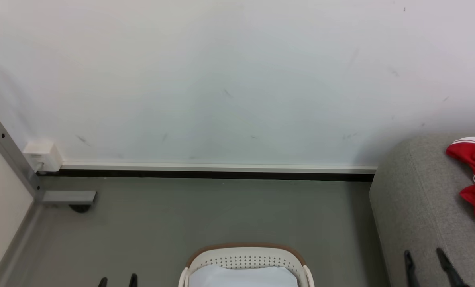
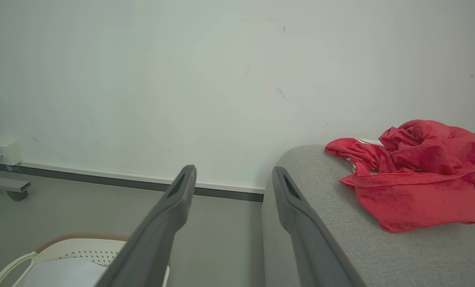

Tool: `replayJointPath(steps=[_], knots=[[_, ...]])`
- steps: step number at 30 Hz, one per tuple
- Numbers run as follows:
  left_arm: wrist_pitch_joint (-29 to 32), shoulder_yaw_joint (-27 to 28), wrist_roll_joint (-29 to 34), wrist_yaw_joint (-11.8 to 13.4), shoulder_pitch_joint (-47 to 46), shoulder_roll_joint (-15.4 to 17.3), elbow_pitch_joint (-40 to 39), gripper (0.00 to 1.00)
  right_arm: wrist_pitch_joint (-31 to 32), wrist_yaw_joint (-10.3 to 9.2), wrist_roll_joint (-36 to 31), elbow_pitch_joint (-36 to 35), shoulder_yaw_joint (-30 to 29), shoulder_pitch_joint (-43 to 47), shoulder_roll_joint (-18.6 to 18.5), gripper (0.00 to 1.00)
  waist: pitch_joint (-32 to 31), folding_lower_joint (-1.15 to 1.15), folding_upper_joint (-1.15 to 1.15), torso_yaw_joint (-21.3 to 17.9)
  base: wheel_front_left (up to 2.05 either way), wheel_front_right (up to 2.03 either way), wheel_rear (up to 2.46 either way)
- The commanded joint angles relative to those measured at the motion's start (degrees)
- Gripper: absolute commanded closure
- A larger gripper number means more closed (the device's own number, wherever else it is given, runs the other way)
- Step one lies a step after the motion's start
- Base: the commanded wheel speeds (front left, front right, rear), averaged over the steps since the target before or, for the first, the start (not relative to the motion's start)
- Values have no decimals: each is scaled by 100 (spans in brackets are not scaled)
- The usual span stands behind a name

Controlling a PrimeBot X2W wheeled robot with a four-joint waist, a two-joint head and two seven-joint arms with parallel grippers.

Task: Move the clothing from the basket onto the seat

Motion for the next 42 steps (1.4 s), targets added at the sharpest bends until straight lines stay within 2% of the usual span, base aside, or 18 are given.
replayJointPath(steps=[1, 7, 18, 27, 28, 32, 42], knots=[[-1, 96, 115, -57, 105, -54, 39, 0, 2, -15, 52, 4, 92, 129, -1, 0, -32, 2, -1, -20, 0, 0, 0], [-2, 419, 499, -302, 270, -279, -12, 0, 1, -15, 154, 57, 324, 314, -2, 0, -106, 2, -1, -41, 0, 0, 0], [-2, 821, 976, -744, 293, -611, -47, 0, 2, -15, 235, -49, 184, 190, -1, 0, -140, 2, -1, -28, 0, 0, 0], [-2, 1081, 1136, -936, 254, -732, 8, 0, 2, -15, 248, -70, 170, 167, 0, 0, -169, 2, -1, 6, 0, 0, 0], [0, 1089, 1127, -978, 289, -735, -13, 100, 0, 0, 234, -55, 193, 191, 3, 100, -177, 2, -1, 14, 0, 0, 0], [10, 1070, 1113, -975, 318, -793, 129, 100, 7, 1, 247, 86, 204, 257, 29, 100, -177, 2, -1, 16, 0, 0, 0], [331, 1197, 30, -1027, 49, -817, 182, 100, 330, 0, 1425, 94, 121, 58, 22, 100, -135, 2, -1, 14, 0, 0, 0]])
